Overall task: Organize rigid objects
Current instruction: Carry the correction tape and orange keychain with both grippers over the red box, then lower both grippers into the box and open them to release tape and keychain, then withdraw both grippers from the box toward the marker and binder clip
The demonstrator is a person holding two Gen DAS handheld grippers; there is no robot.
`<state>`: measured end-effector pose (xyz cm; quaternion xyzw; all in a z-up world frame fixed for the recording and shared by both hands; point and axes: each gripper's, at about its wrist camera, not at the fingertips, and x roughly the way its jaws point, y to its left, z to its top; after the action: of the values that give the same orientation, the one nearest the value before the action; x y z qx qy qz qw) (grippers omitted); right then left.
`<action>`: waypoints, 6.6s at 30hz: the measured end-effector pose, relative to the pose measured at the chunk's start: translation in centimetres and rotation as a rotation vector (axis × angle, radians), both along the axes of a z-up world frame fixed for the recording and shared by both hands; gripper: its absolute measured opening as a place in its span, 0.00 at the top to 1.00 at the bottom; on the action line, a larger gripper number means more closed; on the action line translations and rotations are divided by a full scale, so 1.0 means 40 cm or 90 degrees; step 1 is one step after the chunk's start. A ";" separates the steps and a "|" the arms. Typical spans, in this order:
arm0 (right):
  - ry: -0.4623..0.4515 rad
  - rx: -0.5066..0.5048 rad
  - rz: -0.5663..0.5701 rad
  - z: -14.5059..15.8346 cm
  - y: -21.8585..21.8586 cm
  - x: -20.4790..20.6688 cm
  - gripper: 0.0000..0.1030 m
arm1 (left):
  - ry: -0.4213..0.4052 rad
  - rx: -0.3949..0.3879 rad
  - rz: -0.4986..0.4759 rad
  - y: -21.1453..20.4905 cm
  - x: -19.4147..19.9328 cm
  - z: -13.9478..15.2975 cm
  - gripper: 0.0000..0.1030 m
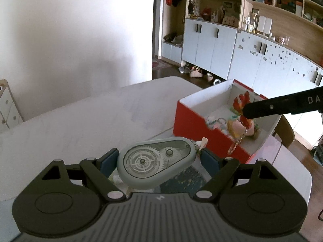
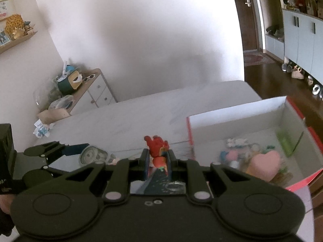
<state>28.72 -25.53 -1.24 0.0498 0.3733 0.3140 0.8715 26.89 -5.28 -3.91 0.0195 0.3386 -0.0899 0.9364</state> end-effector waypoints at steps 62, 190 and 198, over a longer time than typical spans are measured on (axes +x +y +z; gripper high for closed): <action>0.027 -0.214 0.071 -0.251 -0.271 0.396 0.84 | 0.178 0.137 0.011 -0.596 0.544 -0.261 0.15; -0.018 -0.102 0.119 -0.059 0.120 -0.058 0.19 | 0.016 0.021 0.076 0.074 -0.074 -0.049 0.01; 0.002 -0.133 0.119 -0.115 0.223 -0.035 0.20 | 0.023 0.016 0.056 0.149 -0.039 -0.136 0.01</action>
<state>27.33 -16.59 -5.85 -0.0759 0.4084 0.3533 0.8382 25.32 0.69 -9.35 0.0146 0.3569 -0.0445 0.9330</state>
